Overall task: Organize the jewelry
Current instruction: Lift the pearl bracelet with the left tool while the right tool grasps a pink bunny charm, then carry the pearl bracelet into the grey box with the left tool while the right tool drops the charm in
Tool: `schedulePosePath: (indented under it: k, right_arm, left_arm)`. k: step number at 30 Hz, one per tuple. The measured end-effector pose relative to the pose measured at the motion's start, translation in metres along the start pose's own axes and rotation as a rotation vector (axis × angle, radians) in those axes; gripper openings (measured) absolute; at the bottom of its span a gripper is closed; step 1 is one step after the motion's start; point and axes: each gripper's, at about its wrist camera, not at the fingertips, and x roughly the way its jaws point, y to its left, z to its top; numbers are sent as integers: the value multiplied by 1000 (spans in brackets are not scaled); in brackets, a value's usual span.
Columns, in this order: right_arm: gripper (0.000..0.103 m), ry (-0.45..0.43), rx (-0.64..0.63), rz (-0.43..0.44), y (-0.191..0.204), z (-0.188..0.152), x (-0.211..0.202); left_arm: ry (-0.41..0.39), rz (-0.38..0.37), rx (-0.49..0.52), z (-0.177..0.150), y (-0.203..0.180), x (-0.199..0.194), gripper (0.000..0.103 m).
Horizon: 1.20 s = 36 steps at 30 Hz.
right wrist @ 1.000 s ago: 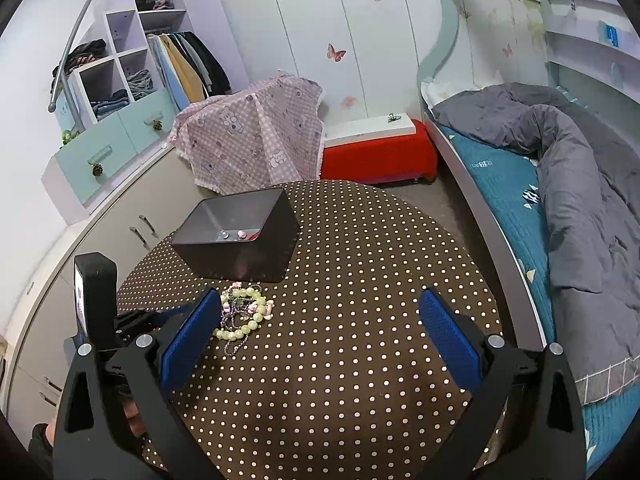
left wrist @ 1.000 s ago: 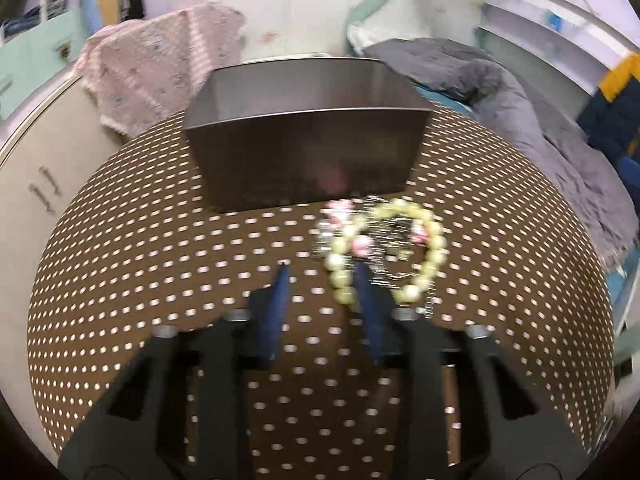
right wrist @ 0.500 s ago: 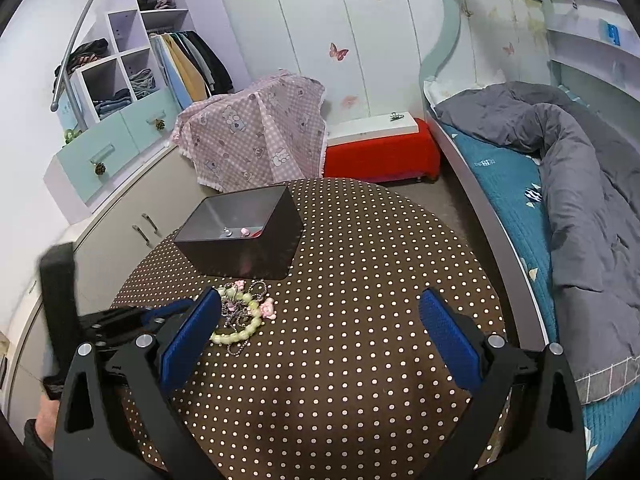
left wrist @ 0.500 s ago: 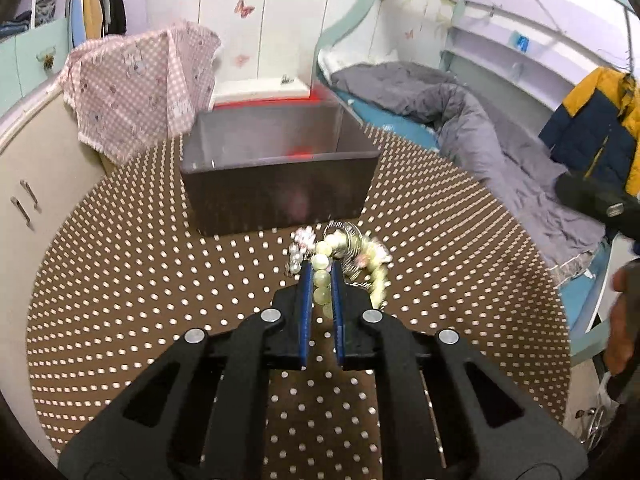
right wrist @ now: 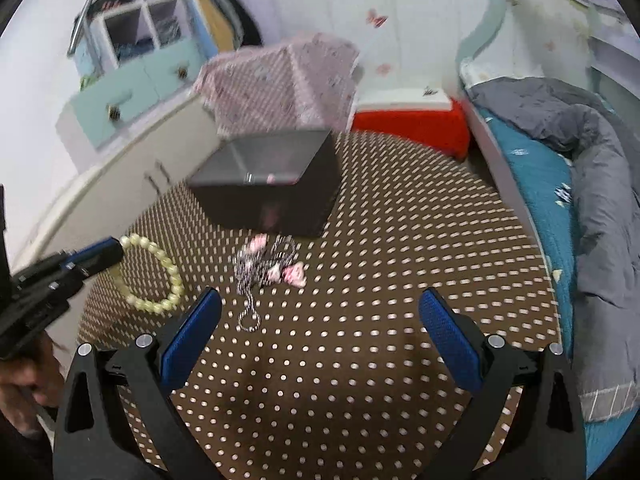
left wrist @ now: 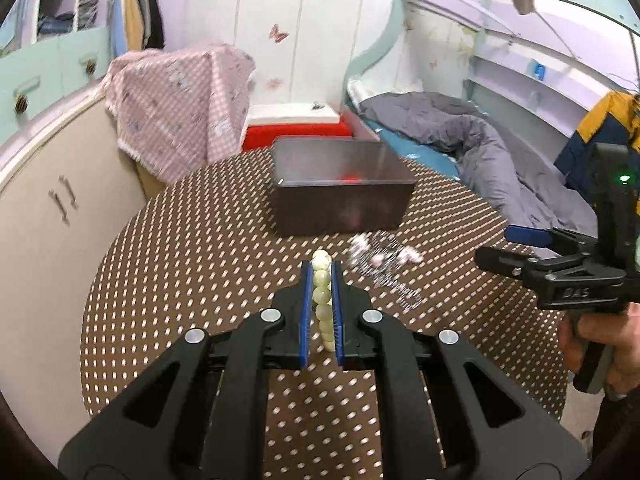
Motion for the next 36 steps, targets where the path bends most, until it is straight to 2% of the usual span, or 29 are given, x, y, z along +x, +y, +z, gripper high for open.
schedulePosePath:
  k: [1, 2, 6, 10, 11, 12, 14, 24, 31, 36]
  right_arm:
    - [94, 8, -23, -1, 1, 1, 7]
    - [89, 32, -70, -18, 4, 3, 18]
    - [60, 112, -171, -41, 7, 8, 54]
    - [52, 109, -276, -49, 18, 8, 67]
    - [42, 111, -290, -34, 20, 8, 67]
    - [28, 109, -313, -23, 24, 6, 66]
    - [16, 103, -337, -21, 28, 3, 64]
    - [16, 10, -227, 57, 12, -5, -2]
    - [16, -98, -227, 84, 11, 31, -48]
    - [16, -178, -257, 103, 21, 61, -71]
  left_arm:
    - [5, 2, -9, -3, 3, 0, 9]
    - [8, 4, -17, -5, 6, -1, 9]
    - [7, 3, -36, -11, 13, -4, 9]
    - [9, 2, -52, -15, 16, -4, 9]
    - [10, 2, -54, -14, 17, -3, 9]
    - [10, 2, -55, -15, 17, -3, 9]
    - [7, -3, -57, -15, 17, -3, 9]
    - [-5, -24, -51, -9, 17, -6, 9]
    - [-54, -44, -29, 12, 8, -20, 9]
    - [-115, -45, -3, 39, 3, -35, 9]
